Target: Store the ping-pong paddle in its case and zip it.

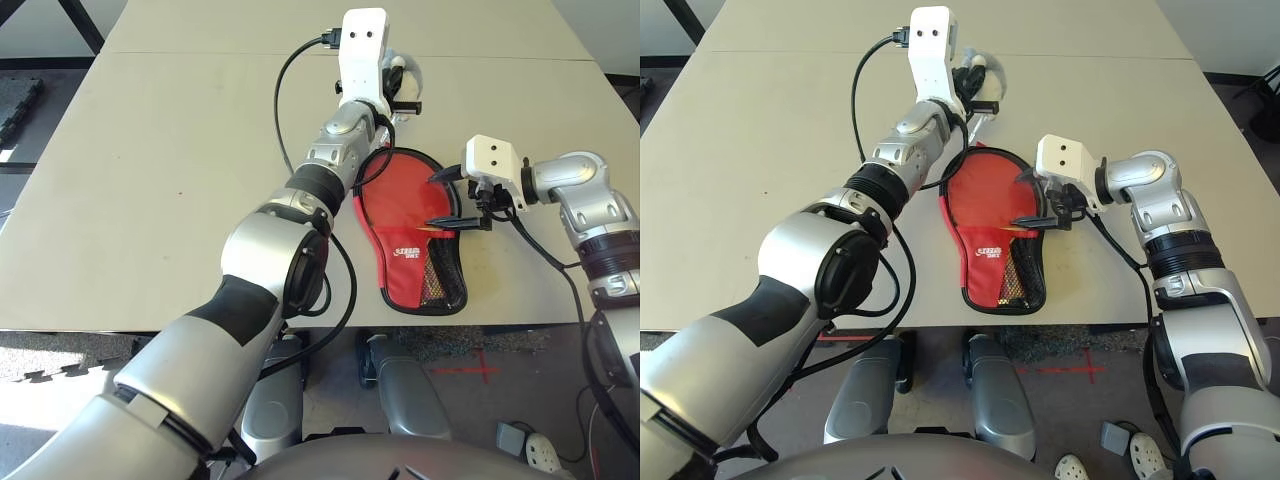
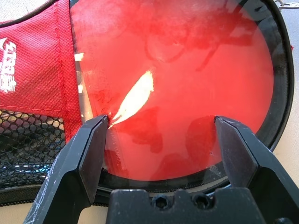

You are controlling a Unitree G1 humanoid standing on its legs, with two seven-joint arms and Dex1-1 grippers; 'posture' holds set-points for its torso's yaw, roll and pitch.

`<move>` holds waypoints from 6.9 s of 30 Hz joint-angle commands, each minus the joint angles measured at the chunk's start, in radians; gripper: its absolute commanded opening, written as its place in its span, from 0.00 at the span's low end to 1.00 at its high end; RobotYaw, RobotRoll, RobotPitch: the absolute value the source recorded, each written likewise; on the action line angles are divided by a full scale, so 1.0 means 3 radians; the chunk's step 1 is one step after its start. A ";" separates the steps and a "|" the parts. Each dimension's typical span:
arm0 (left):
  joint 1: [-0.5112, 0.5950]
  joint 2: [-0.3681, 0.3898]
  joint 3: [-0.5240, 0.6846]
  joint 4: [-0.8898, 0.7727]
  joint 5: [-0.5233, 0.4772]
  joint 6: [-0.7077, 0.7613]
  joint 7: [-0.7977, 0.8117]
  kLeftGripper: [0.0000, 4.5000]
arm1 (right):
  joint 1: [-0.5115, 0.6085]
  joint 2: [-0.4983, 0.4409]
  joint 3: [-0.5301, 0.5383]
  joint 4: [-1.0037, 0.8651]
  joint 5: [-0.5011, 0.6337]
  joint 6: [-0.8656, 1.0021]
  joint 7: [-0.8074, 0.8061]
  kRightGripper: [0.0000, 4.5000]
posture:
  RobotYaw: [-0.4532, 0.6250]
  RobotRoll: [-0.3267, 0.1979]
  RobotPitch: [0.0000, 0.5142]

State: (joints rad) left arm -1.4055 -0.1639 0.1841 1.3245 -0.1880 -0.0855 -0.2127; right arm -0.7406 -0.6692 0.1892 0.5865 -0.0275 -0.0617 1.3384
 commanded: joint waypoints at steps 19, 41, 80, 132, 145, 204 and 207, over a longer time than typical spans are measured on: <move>-0.0126 -0.0082 -0.0127 -0.0150 0.0078 0.0327 -0.0853 0.99 | 0.0409 0.0171 0.0443 0.0231 -0.0322 0.0066 -0.0043 1.00 | 0.38 0.62 0.45; 0.1364 0.1067 -0.0738 -0.2107 0.0216 0.0820 -0.2196 0.99 | 0.0405 0.0128 0.0435 0.0249 -0.0318 0.0042 -0.0017 1.00 | 0.43 0.62 0.48; 0.2688 0.1193 -0.1771 -0.3228 0.0568 0.1155 -0.2151 0.99 | -0.0917 0.0204 -0.0412 0.1034 0.0462 0.1236 -0.0086 1.00 | 0.42 0.62 0.44; 0.3169 0.1250 -0.1990 -0.4290 0.0475 0.1973 -0.1904 1.00 | -0.1874 0.1286 -0.1534 0.2547 0.0325 0.0835 -0.3345 0.00 | 0.55 0.62 0.54; 0.3106 0.1198 -0.2017 -0.4139 0.0482 0.1913 -0.1928 1.00 | -0.1786 0.0440 -0.1149 0.2472 -0.0086 0.0769 -0.2589 0.00 | 0.51 0.62 0.52; 0.2785 0.0999 -0.1983 -0.3406 0.0563 0.1719 -0.1800 1.00 | 0.0317 -0.2385 0.1655 -0.1742 0.2241 0.1876 0.0920 0.00 | 0.39 0.62 0.45; 0.2780 0.0989 -0.1978 -0.3388 0.0566 0.1715 -0.1783 1.00 | 0.0382 -0.2418 0.1635 -0.1840 0.2261 0.1880 0.0920 0.00 | 0.39 0.62 0.45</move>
State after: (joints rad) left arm -0.6065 0.1285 -0.3810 0.2220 -0.0537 0.3823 -0.7641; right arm -0.6465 -1.3752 0.6630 0.0837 0.6227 0.5016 1.5861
